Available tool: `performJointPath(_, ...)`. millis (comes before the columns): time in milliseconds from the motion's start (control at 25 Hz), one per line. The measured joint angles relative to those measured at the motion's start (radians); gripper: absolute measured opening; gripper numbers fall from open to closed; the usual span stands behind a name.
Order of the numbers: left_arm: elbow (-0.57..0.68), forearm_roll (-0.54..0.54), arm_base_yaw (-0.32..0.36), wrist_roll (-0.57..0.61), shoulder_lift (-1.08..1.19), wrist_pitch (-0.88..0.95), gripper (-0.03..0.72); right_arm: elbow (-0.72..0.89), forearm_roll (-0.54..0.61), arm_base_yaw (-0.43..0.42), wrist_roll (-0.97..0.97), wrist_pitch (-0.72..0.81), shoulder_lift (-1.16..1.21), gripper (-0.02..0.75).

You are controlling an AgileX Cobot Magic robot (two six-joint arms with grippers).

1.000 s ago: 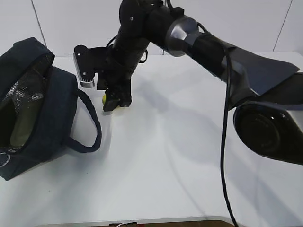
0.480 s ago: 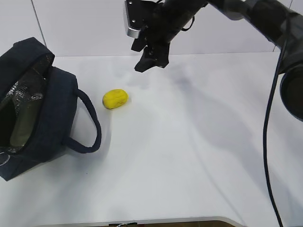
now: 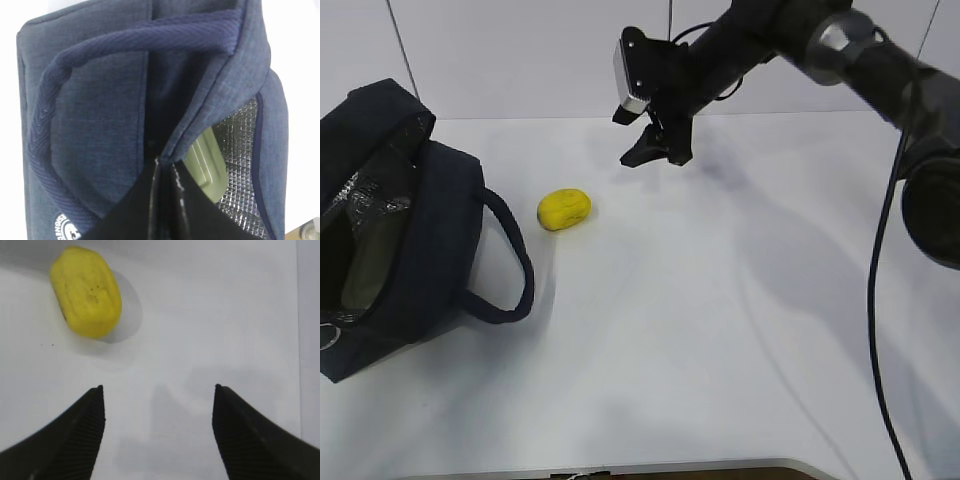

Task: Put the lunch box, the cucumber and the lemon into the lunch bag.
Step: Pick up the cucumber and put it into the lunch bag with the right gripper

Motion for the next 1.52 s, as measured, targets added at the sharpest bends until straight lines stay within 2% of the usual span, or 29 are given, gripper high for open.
performJointPath(240,0.0,0.0,0.0,0.007,0.0,0.0,-0.012,-0.002,0.009,-0.002,-0.013,-0.104,0.059,0.534)
performJointPath(600,0.0,0.0,0.0,0.014,0.0,0.0,-0.012,-0.043,0.131,-0.004,-0.003,0.074,0.063,0.534)
performJointPath(1080,0.0,0.0,0.0,0.02,0.0,-0.01,-0.012,-0.045,0.204,0.002,0.032,0.081,0.068,0.534)
performJointPath(1520,0.0,0.0,0.0,0.02,0.0,-0.016,-0.012,-0.045,0.209,0.017,0.076,0.081,0.068,0.534)
